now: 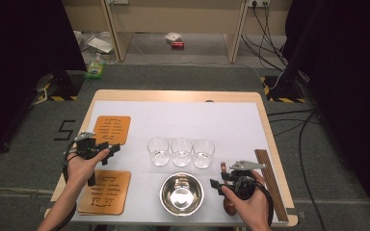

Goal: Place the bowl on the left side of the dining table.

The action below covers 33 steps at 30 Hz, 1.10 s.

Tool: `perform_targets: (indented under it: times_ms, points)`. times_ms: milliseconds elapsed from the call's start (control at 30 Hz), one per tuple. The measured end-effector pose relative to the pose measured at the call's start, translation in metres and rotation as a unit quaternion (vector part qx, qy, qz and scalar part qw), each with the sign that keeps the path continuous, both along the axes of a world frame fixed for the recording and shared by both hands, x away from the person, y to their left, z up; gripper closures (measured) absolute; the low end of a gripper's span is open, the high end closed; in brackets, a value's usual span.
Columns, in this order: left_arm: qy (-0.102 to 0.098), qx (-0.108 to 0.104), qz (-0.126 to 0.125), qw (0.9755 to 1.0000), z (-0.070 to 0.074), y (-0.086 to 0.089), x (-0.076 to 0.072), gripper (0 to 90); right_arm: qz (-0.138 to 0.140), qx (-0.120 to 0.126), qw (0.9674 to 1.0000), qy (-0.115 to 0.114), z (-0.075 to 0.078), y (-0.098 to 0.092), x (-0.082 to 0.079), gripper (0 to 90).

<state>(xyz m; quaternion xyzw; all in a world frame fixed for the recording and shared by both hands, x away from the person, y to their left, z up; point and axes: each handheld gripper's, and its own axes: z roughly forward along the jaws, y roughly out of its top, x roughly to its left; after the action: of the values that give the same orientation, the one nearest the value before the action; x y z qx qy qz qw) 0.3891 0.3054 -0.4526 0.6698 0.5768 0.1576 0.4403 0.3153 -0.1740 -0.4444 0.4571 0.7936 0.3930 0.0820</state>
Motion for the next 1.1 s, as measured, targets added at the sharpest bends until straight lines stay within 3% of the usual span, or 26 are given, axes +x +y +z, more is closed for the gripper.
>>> perform_targets:
  times_ms: [133,367,700,1100]
  points:
    - [-0.005,-0.009,-0.004,0.9999,0.006,-0.002,-0.01,39.8,-0.005,-0.004,1.0,-0.003,0.003,0.001,-0.001,44.8]
    - [-0.01,0.002,-0.022,0.9997,0.012,-0.012,-0.022,39.5,-0.011,-0.002,0.9999,-0.004,0.004,-0.001,-0.001,44.8]
    - [0.007,0.01,-0.069,0.9975,0.002,-0.044,-0.037,39.5,-0.016,0.001,0.9999,-0.004,0.004,-0.006,0.0,44.8]
    - [0.011,0.01,-0.098,0.9951,0.002,-0.063,-0.048,39.5,-0.015,0.0,0.9999,-0.001,0.003,-0.004,0.0,44.8]
